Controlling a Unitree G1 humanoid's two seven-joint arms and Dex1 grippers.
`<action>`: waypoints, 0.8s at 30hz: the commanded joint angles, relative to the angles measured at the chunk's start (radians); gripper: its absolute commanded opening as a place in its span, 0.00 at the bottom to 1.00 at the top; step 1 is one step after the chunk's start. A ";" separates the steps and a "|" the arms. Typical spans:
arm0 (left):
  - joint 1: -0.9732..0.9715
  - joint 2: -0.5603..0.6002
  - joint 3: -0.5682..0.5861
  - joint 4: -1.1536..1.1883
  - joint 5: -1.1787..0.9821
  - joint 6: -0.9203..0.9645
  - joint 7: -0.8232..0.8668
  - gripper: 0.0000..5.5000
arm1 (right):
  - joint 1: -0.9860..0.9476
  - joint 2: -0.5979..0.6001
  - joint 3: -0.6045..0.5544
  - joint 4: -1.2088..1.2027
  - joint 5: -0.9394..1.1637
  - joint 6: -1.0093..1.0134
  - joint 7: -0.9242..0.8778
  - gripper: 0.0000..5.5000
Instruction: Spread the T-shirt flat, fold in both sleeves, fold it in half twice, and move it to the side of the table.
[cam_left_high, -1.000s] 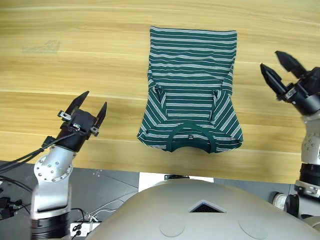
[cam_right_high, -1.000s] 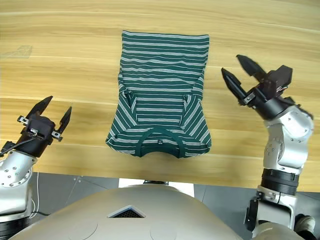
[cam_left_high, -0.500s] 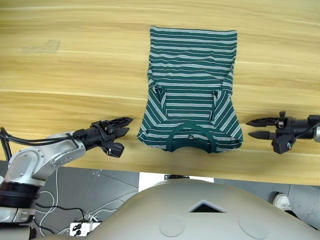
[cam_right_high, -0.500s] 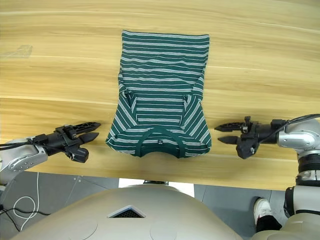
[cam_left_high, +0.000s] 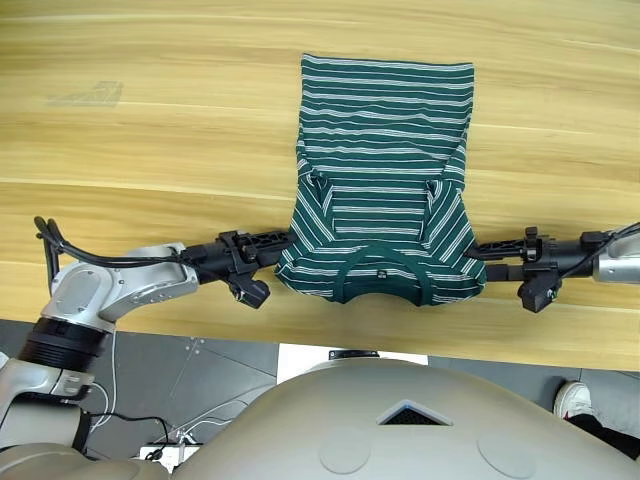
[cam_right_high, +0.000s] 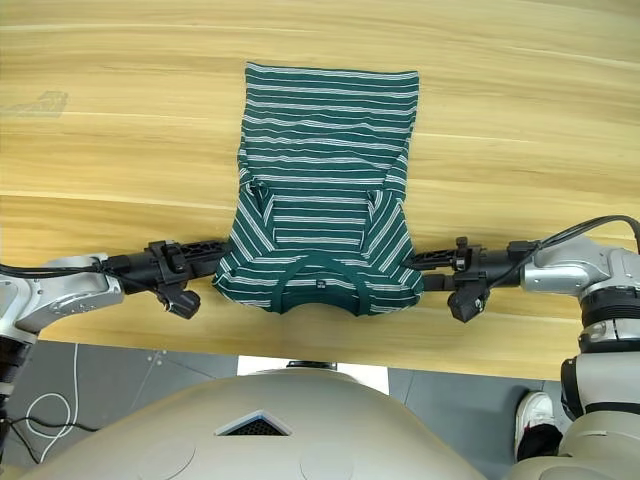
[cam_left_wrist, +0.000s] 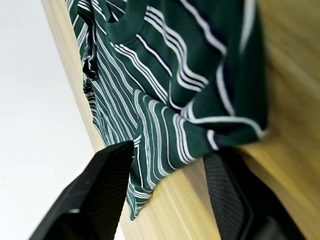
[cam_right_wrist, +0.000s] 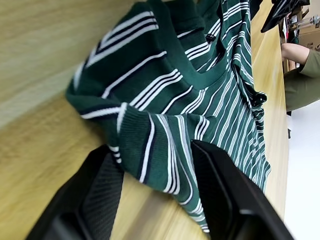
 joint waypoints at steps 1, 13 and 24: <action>0.031 0.000 -0.082 0.049 0.077 0.004 -0.045 0.46 | -0.010 0.009 0.025 -0.010 -0.083 0.004 -0.071 0.43; 0.039 0.020 -0.111 0.057 0.062 0.024 -0.035 0.08 | -0.032 -0.002 0.071 0.001 -0.244 0.015 -0.282 0.00; 0.084 0.020 -0.102 0.050 -0.138 0.099 -0.133 0.00 | -0.053 0.002 0.200 0.119 -0.149 0.009 -0.372 0.00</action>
